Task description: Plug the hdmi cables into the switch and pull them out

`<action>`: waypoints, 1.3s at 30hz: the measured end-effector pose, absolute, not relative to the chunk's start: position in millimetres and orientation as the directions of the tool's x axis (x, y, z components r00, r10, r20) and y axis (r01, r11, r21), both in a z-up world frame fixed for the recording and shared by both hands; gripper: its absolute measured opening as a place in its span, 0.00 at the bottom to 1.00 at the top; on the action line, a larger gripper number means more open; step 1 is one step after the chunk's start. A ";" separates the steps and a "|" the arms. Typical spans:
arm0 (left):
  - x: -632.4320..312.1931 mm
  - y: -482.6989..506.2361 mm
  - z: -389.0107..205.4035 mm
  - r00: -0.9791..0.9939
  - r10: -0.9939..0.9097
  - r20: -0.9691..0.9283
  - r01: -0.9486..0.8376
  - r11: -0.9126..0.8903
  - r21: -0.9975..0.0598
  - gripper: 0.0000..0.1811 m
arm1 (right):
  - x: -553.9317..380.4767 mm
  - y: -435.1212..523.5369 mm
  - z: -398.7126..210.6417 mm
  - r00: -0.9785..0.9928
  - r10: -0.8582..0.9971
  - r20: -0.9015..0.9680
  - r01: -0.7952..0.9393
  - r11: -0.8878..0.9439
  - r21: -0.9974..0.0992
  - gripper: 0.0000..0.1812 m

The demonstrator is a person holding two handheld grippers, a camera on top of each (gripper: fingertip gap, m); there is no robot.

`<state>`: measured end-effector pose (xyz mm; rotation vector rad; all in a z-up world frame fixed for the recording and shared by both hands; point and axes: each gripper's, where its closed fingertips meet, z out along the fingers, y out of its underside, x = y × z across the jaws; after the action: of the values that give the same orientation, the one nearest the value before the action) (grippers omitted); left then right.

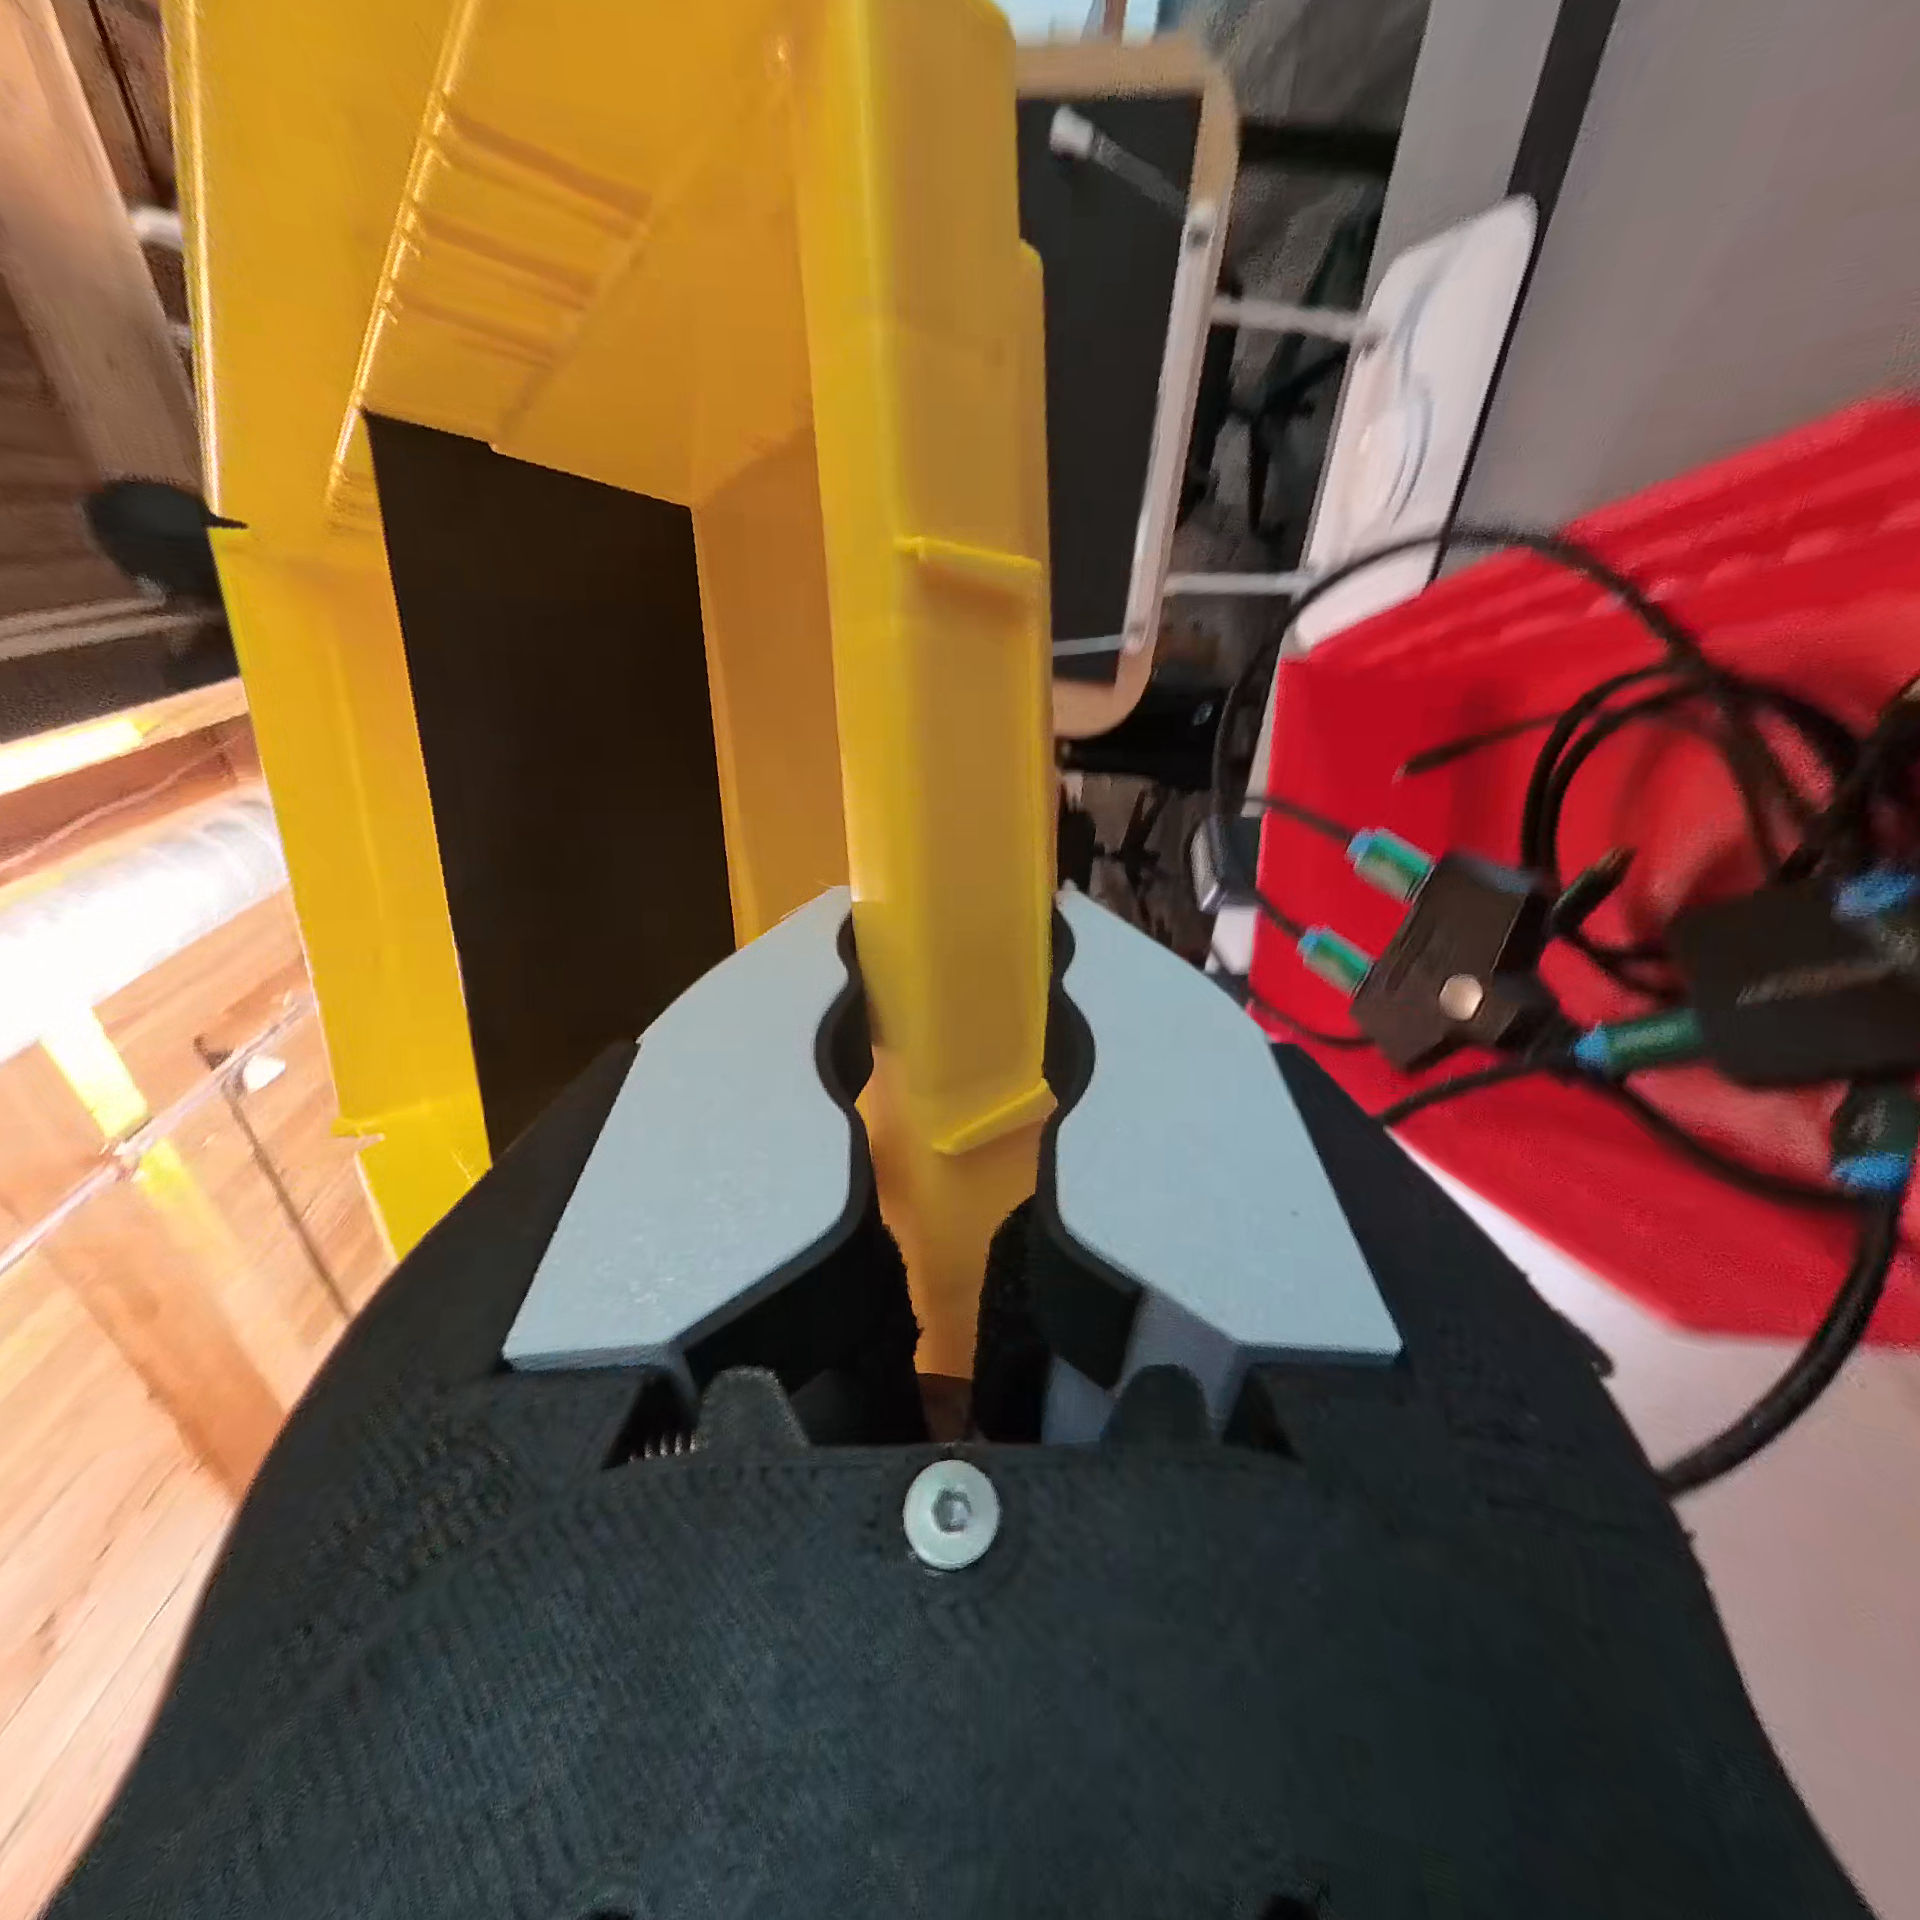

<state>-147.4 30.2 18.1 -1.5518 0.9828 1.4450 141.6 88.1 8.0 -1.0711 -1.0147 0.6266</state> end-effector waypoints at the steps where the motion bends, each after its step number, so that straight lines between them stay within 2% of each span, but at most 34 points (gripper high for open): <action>1: -134.5 41.2 12.0 0.064 -0.038 -0.997 -0.929 -0.367 -0.045 0.16 | 147.6 90.2 9.0 0.443 0.820 0.363 0.052 0.381 -0.923 0.43; 9: -33.6 114.6 -72.4 0.160 -0.219 -0.963 -0.978 -0.168 -0.125 0.16 | 197.4 118.5 12.7 0.605 0.701 0.378 0.126 0.384 -0.915 0.38; 20: 48.1 154.2 -189.1 0.194 -0.460 -0.867 -0.980 -0.051 -0.192 0.16 | 199.3 127.4 -2.0 0.576 0.682 0.451 0.230 0.394 -0.890 0.32; 33: 71.4 149.4 -246.7 0.244 -0.613 -0.751 -0.962 -0.052 -0.269 0.17 | 171.6 130.0 -19.6 0.495 0.719 0.487 0.300 0.384 -0.873 0.26; 35: 69.0 150.3 -252.0 0.202 -0.606 -0.769 -0.973 -0.037 -0.227 0.17 | 166.8 129.8 -22.8 0.480 0.734 0.481 0.301 0.378 -0.876 0.26; 36: 68.8 150.0 -253.3 0.202 -0.604 -0.771 -0.973 -0.036 -0.227 0.18 | 164.4 129.2 -24.9 0.470 0.740 0.481 0.305 0.376 -0.875 0.27; 39: 71.8 141.6 -239.8 0.279 -0.613 -0.739 -0.945 -0.037 -0.326 0.34 | 157.3 126.0 -33.4 0.431 0.759 0.488 0.332 0.370 -0.868 0.29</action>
<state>71.8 141.6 -239.8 -1.7435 1.4246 0.5179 157.3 126.0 -33.4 -1.2187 -1.1521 0.3703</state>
